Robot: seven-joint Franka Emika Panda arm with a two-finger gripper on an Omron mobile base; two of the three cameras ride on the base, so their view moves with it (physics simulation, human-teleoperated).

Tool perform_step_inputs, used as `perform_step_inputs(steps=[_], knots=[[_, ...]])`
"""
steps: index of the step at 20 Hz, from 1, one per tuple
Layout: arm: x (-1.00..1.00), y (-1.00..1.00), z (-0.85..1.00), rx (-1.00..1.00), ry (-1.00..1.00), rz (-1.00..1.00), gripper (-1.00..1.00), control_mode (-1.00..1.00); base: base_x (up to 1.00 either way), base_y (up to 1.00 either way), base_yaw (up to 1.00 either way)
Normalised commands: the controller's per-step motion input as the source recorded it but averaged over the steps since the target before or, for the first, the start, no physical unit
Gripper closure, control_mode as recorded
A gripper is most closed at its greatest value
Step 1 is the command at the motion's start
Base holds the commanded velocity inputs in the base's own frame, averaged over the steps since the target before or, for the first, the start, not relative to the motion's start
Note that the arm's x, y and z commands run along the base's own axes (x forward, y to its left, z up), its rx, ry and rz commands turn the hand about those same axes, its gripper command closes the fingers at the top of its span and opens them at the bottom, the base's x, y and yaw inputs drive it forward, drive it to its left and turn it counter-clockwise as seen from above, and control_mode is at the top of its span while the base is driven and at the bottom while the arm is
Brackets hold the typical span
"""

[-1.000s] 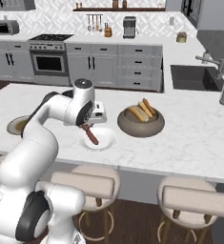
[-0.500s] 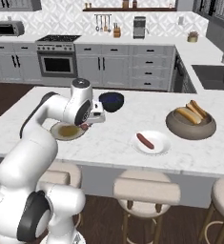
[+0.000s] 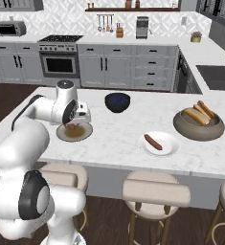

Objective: Place one bun and one sausage from the bowl on each plate.

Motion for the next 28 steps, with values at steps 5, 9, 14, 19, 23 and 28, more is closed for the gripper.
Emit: perform_step_inputs(steps=[5,9,14,19,23,28], knots=[[1.0,0.87,-0.5,-0.04,0.16,-0.04,1.0,-1.0,0.0,0.0,0.0],[1.0,0.67,-0.11,-0.01,0.06,-0.05,1.0,-1.0,0.0,0.0,0.0],[0.39,0.3,-0.37,0.0,0.02,-0.02,1.0,-1.0,0.0,0.0,0.0],[0.01,0.0,-0.83,0.0,0.0,-0.01,1.0,-1.0,0.0,0.0,0.0],[0.0,0.0,-0.49,0.0,-0.07,-0.02,1.0,-1.0,0.0,0.0,0.0],[0.16,0.0,-0.12,0.0,-0.15,-0.01,1.0,-1.0,0.0,0.0,0.0]])
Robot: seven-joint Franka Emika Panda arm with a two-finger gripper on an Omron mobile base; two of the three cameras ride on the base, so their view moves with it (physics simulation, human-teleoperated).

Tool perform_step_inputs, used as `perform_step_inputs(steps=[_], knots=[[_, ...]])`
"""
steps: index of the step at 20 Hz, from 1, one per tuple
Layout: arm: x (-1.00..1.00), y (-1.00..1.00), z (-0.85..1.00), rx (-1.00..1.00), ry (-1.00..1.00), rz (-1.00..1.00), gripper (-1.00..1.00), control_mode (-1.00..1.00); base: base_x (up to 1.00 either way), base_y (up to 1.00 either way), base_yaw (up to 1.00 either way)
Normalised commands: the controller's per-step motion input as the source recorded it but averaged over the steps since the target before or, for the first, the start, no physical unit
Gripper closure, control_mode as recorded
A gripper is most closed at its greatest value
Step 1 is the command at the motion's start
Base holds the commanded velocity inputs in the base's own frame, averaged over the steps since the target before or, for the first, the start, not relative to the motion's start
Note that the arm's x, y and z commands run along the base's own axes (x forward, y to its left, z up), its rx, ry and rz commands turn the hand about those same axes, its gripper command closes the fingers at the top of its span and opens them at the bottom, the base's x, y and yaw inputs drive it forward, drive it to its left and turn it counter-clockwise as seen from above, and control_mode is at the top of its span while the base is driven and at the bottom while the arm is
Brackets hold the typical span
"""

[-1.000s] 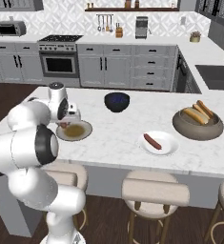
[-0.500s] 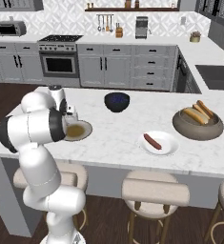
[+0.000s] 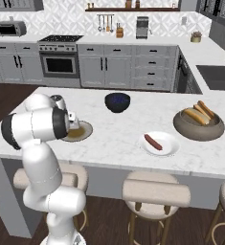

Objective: Place one bun and one sausage from the bowl on each plate.

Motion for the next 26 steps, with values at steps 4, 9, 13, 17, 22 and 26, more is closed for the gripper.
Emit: perform_step_inputs(steps=[4,9,13,17,22,26], knots=[[0.31,0.0,-0.22,0.0,-0.09,-0.02,1.0,-1.0,0.0,0.0,0.0],[0.03,0.0,-0.01,0.0,0.0,-0.02,-1.0,-1.0,0.0,0.0,0.0],[0.0,0.0,0.0,0.0,0.0,-0.01,-1.0,-1.0,0.0,0.0,0.0],[0.0,0.0,0.0,0.0,0.0,0.0,-1.0,-1.0,0.0,0.0,0.0],[0.09,0.0,0.34,-0.01,0.05,0.0,-1.0,-1.0,0.0,0.0,0.0],[-0.02,-0.01,1.0,-0.01,0.19,0.0,-1.0,-1.0,0.0,0.0,0.0]])
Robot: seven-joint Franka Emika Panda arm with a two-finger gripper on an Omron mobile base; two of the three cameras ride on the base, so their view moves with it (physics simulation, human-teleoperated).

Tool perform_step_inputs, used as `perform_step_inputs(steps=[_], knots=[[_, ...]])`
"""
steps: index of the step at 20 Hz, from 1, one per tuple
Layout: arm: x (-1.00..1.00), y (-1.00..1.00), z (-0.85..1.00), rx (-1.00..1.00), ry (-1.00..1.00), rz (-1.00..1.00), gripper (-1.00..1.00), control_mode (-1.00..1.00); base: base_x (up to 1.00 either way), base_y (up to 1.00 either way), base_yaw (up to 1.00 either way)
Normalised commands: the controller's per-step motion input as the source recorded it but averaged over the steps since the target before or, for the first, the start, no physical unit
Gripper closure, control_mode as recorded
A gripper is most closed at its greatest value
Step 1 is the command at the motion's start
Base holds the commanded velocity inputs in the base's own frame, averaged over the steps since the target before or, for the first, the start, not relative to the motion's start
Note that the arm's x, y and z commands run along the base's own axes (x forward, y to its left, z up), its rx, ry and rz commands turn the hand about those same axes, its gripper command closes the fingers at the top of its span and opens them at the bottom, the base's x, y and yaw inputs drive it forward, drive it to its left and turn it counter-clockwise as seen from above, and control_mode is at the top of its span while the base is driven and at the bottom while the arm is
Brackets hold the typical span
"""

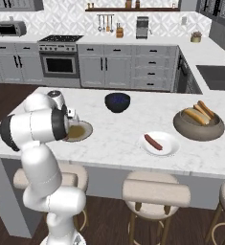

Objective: Place one bun and one sausage from the bowl on each plate.

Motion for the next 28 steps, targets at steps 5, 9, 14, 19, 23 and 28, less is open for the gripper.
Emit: perform_step_inputs(steps=[5,9,14,19,23,28], knots=[[-0.29,-0.19,1.0,0.0,0.3,0.0,-1.0,-1.0,0.0,0.0,0.0],[-0.83,-0.54,0.71,0.0,0.31,0.0,-1.0,-1.0,0.0,0.0,0.0],[-1.0,-0.71,0.04,0.0,0.08,0.0,-1.0,-1.0,0.0,0.0,0.0],[-1.0,-0.6,0.03,0.0,-0.12,0.0,-1.0,-1.0,0.0,0.0,0.0],[-1.0,-0.22,0.69,0.0,-0.19,0.03,-1.0,-1.0,0.0,0.0,0.0],[-0.75,-0.09,0.82,0.0,-0.08,0.05,-1.0,-1.0,0.0,0.0,0.0]])
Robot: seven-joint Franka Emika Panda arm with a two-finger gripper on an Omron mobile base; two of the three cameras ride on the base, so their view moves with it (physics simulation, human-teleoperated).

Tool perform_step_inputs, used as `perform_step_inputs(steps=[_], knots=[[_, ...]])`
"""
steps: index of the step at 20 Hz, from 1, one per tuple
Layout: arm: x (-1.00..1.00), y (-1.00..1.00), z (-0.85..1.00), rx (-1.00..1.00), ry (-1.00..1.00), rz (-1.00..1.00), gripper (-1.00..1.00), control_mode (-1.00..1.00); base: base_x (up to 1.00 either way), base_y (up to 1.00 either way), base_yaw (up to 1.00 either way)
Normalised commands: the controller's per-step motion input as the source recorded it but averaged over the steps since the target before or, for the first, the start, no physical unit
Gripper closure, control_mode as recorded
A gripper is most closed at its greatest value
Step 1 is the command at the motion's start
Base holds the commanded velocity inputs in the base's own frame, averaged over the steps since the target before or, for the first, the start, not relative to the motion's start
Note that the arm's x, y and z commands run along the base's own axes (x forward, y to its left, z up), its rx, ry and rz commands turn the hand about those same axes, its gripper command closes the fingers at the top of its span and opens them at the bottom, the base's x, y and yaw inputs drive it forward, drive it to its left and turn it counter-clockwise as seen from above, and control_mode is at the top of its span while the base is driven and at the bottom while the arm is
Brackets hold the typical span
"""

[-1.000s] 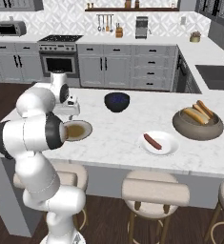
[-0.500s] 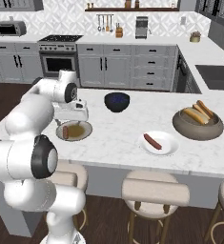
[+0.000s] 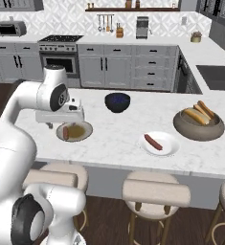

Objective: Place one bun and one sausage from the bowl on each plate.

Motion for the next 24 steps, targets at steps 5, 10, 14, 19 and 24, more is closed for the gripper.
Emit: perform_step_inputs(steps=[5,10,14,19,24], knots=[[0.0,0.0,0.0,0.0,0.01,0.0,-1.0,-1.0,0.0,0.0,0.0],[0.0,0.0,0.0,0.0,0.0,0.0,-1.0,1.0,-0.22,-0.09,-0.01],[0.0,0.0,0.0,0.0,0.0,0.0,-1.0,1.0,-0.85,-0.85,-0.25],[0.0,0.0,0.0,0.0,0.0,0.0,-1.0,1.0,0.04,-1.0,-0.28],[0.0,0.0,0.0,0.0,0.0,0.0,-1.0,1.0,0.66,-0.96,0.1]])
